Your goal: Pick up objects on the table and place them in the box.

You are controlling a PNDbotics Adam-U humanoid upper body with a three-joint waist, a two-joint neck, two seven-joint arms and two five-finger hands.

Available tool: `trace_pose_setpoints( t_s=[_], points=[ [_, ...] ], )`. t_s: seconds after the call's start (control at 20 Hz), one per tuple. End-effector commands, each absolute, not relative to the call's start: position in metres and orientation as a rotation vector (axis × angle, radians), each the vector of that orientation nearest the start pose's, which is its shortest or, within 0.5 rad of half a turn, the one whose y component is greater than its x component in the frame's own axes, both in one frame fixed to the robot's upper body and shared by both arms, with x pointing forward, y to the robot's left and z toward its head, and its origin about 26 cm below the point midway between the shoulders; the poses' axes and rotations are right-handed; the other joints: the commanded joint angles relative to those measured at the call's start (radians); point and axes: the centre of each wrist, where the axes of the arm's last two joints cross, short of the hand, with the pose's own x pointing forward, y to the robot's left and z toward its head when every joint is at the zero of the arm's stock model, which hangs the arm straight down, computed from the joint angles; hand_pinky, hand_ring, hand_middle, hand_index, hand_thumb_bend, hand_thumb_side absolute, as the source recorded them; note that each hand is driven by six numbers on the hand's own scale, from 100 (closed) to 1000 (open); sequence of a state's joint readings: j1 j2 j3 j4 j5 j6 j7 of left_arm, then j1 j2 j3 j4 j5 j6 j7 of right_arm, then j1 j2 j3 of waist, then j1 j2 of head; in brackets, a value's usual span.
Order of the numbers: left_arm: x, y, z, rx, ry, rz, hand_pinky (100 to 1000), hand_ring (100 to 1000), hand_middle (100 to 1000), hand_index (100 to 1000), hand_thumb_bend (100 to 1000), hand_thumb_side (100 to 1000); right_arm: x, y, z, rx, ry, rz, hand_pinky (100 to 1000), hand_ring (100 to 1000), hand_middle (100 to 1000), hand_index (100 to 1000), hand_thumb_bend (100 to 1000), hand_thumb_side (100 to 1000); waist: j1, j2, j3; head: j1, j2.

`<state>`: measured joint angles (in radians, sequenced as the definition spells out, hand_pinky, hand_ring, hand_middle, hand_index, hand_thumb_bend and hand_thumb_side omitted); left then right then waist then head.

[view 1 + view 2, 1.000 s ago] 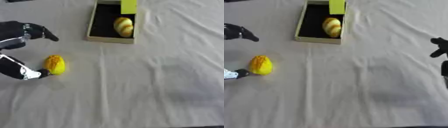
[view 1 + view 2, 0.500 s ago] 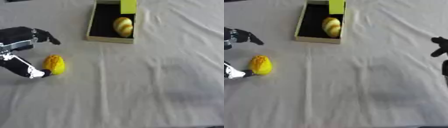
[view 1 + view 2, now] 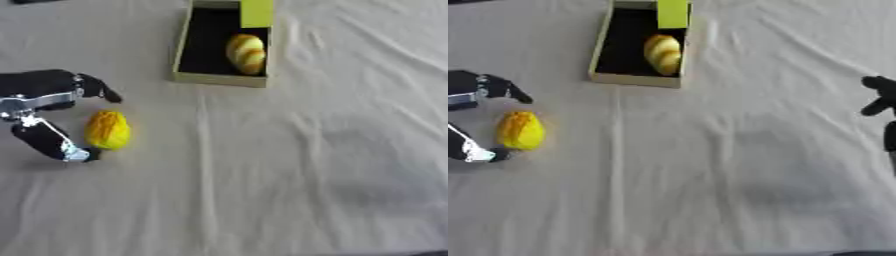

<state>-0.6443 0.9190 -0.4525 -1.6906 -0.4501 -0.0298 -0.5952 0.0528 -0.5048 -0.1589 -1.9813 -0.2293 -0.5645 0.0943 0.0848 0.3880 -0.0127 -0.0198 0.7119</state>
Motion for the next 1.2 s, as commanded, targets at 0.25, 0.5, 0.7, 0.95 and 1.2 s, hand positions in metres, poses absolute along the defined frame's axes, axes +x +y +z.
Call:
trace_pose_setpoints(
  t_s=[0.25, 0.5, 0.7, 0.95, 1.2],
  points=[
    [0.361, 0.286, 0.243, 0.750, -1.319, -1.852, 884, 849, 781, 897, 395, 201, 0.248, -0.357, 0.149, -0.170, -2.496, 0.471, 1000, 865, 545, 766, 100, 470, -0.006, -0.016, -0.001, 0.003, -0.005],
    [0.366, 0.285, 0.239, 0.805, -1.291, -1.885, 863, 820, 756, 877, 390, 101, 0.248, -0.356, 0.148, -0.166, -2.493, 0.464, 1000, 865, 543, 766, 100, 470, -0.007, -0.015, -0.002, 0.005, -0.006],
    [0.368, 0.284, 0.237, 0.836, -1.267, -1.924, 830, 787, 722, 852, 399, 100, 0.248, -0.356, 0.147, -0.167, -2.487, 0.459, 1000, 865, 542, 766, 100, 470, -0.007, -0.015, -0.002, 0.004, -0.003],
    [0.371, 0.281, 0.235, 0.832, -1.258, -1.954, 777, 726, 647, 797, 372, 100, 0.248, -0.356, 0.147, -0.166, -2.489, 0.455, 1000, 865, 541, 766, 100, 470, -0.007, -0.015, -0.002, 0.004, -0.002],
    [0.366, 0.278, 0.243, 0.868, -1.367, -1.894, 679, 592, 508, 662, 133, 100, 0.247, -0.356, 0.145, -0.170, -2.484, 0.444, 1000, 865, 540, 766, 100, 470, -0.009, -0.015, -0.001, 0.000, -0.001]
  ],
)
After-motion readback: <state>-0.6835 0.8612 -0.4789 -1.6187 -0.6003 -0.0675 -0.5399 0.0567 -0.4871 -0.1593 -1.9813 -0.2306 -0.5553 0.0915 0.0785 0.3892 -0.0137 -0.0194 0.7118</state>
